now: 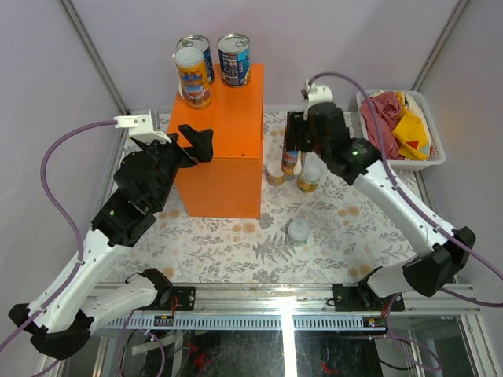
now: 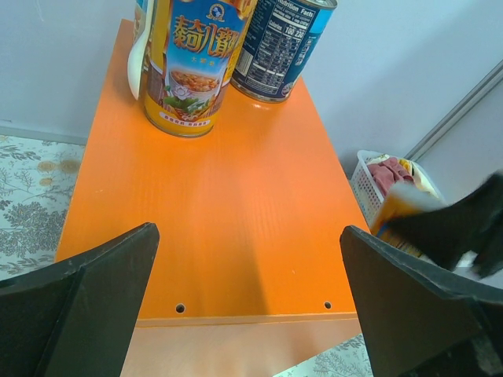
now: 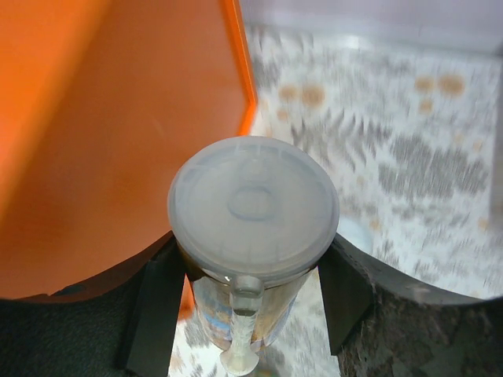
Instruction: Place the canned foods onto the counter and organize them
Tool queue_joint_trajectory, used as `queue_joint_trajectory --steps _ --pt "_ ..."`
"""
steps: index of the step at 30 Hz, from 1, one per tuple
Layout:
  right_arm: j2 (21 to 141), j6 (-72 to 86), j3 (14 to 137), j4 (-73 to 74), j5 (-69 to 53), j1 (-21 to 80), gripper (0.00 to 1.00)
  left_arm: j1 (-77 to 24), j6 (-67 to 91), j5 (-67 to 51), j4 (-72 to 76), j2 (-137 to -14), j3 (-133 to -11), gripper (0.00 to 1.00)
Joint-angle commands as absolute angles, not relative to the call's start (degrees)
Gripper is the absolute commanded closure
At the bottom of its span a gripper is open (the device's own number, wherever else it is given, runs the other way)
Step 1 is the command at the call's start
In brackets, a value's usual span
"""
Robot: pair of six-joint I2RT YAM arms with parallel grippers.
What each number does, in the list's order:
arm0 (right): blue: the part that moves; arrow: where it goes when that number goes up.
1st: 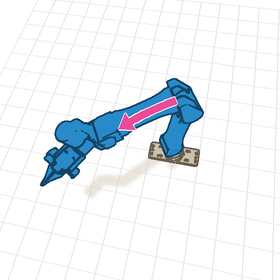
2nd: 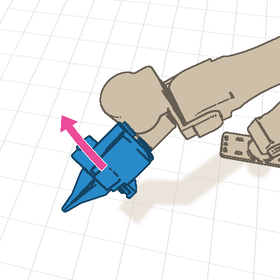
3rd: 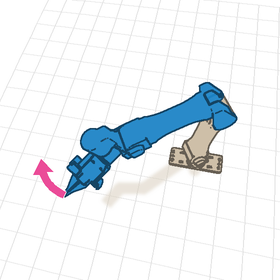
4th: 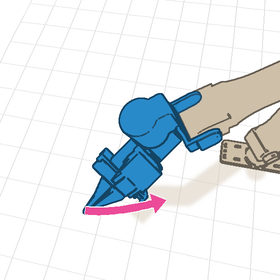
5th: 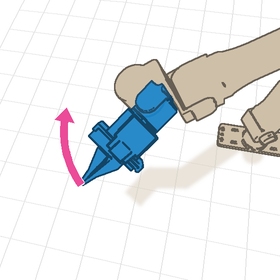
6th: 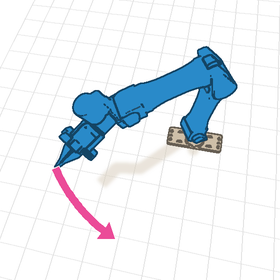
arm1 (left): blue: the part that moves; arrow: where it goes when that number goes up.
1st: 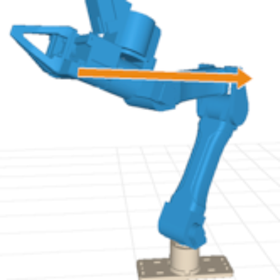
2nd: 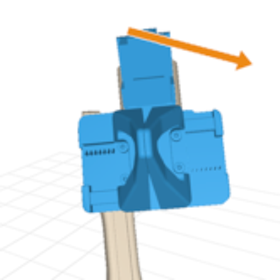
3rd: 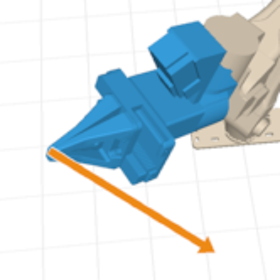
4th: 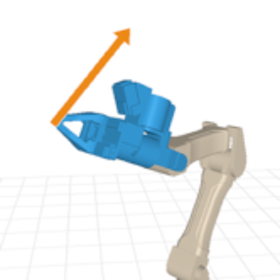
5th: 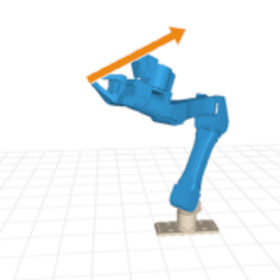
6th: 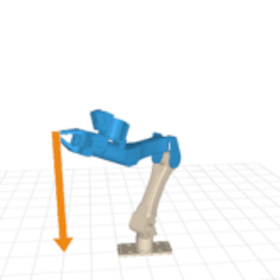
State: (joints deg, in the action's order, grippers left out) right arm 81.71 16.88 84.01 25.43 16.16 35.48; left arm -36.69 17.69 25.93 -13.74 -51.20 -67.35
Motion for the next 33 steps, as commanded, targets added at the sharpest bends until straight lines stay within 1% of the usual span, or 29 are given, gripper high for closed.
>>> queue_joint_trajectory --steps 1,10,19,24,29,33 --pt "80.47 10.92 100.63 20.13 18.71 36.37 1.00 -36.43 17.49 26.10 -11.08 -51.54 -68.80 0.00" --pt "86.68 5.16 117.38 20.18 17.60 36.83 1.00 -36.47 17.41 26.28 -11.00 -52.00 -68.92 0.00" --pt "92.78 2.34 127.79 15.99 14.36 37.97 1.00 -36.47 17.23 26.33 -11.47 -52.64 -69.24 0.00" --pt "98.69 0.81 136.39 16.54 13.93 39.75 1.00 -36.46 16.94 26.38 -11.94 -52.99 -69.78 0.00" --pt "101.42 0.68 139.12 15.13 13.14 40.95 1.00 -36.46 16.80 26.37 -12.20 -53.18 -69.85 0.00" --pt "102.92 0.13 138.92 12.67 12.61 42.25 1.00 -36.48 16.83 26.36 -11.98 -53.50 -69.79 0.00"
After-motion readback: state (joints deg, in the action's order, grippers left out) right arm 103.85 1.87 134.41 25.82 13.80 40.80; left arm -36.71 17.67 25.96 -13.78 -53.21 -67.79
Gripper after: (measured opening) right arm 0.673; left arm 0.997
